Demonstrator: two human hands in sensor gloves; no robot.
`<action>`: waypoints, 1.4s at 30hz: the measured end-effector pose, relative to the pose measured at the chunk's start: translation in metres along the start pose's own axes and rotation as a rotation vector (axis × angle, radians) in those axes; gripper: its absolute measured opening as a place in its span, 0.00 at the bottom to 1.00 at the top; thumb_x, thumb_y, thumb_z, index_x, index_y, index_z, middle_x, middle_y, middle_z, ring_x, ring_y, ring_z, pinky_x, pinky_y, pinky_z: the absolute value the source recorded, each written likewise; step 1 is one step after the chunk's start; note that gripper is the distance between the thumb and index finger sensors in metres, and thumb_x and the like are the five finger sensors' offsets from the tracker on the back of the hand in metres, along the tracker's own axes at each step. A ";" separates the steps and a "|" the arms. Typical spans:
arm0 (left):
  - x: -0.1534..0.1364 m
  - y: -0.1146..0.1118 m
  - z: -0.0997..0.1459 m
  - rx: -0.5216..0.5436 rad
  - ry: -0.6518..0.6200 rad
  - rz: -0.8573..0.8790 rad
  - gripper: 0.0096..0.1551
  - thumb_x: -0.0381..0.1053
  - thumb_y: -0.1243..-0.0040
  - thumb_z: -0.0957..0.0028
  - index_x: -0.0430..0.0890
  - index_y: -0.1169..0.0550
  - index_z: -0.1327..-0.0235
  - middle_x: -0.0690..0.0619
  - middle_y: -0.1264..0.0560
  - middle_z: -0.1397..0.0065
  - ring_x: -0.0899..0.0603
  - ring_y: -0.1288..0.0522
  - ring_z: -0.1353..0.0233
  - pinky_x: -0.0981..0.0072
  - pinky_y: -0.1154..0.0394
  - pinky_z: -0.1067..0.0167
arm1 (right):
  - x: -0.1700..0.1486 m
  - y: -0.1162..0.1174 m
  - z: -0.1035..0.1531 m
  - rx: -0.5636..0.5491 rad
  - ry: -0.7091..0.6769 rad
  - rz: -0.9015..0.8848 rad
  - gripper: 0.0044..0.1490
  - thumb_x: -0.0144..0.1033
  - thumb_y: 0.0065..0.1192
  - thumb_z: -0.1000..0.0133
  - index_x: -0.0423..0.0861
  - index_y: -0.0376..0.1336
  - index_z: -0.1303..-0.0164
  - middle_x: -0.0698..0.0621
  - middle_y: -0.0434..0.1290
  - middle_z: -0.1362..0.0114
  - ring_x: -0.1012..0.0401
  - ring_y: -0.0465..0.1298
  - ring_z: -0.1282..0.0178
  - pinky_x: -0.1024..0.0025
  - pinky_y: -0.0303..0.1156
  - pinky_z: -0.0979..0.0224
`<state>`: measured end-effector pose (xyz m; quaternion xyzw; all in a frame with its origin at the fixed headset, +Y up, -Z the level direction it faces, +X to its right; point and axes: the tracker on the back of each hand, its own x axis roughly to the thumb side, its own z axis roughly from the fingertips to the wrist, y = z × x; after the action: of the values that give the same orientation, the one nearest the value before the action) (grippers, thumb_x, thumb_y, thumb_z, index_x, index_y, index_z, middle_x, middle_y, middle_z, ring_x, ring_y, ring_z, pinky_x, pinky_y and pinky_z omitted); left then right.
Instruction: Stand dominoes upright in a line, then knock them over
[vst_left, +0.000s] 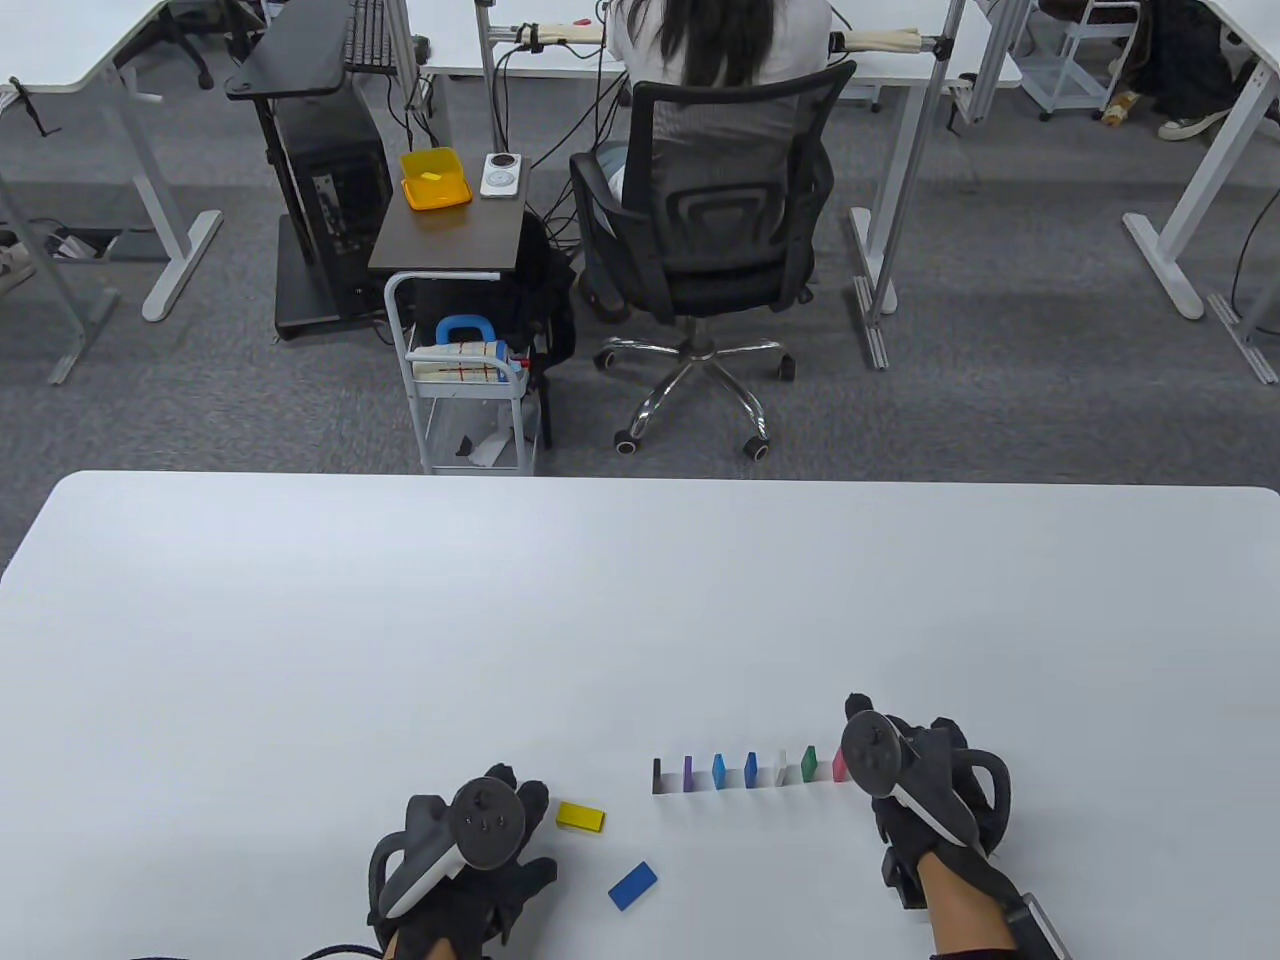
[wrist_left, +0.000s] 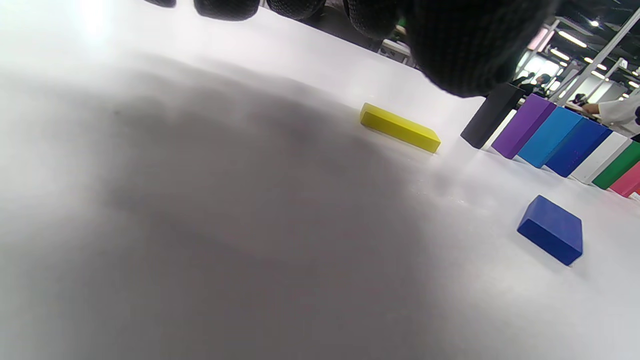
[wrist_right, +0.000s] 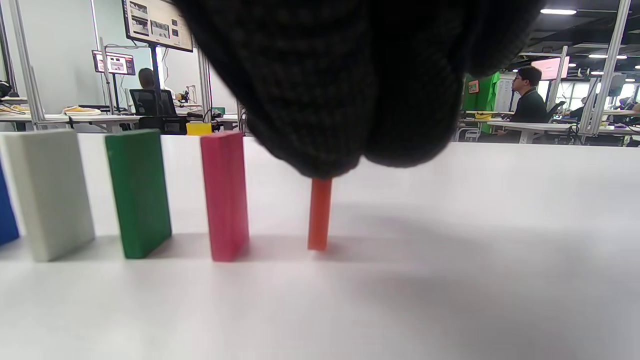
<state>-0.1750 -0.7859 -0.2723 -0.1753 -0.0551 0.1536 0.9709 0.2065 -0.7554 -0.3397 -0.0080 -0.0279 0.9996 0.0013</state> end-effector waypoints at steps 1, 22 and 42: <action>0.000 0.000 0.000 0.001 0.000 0.000 0.44 0.63 0.37 0.57 0.59 0.41 0.26 0.46 0.50 0.12 0.31 0.46 0.16 0.36 0.43 0.21 | 0.001 0.002 -0.001 -0.001 0.003 0.010 0.46 0.30 0.84 0.59 0.54 0.64 0.29 0.53 0.79 0.35 0.59 0.85 0.52 0.46 0.69 0.23; 0.001 0.000 0.000 -0.001 -0.003 -0.002 0.44 0.63 0.37 0.57 0.59 0.41 0.26 0.46 0.50 0.12 0.31 0.46 0.16 0.36 0.43 0.21 | 0.006 0.002 0.000 -0.004 -0.013 0.014 0.43 0.31 0.83 0.59 0.54 0.66 0.31 0.53 0.79 0.35 0.60 0.85 0.51 0.46 0.69 0.23; 0.003 0.004 0.000 0.074 -0.018 -0.016 0.46 0.63 0.37 0.57 0.60 0.42 0.26 0.48 0.51 0.12 0.30 0.51 0.16 0.35 0.47 0.21 | 0.010 -0.037 0.020 -0.091 -0.055 -0.061 0.49 0.41 0.82 0.60 0.51 0.64 0.26 0.47 0.72 0.26 0.50 0.81 0.37 0.41 0.66 0.24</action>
<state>-0.1733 -0.7815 -0.2733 -0.1376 -0.0594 0.1495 0.9773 0.1962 -0.7192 -0.3179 0.0201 -0.0738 0.9966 0.0306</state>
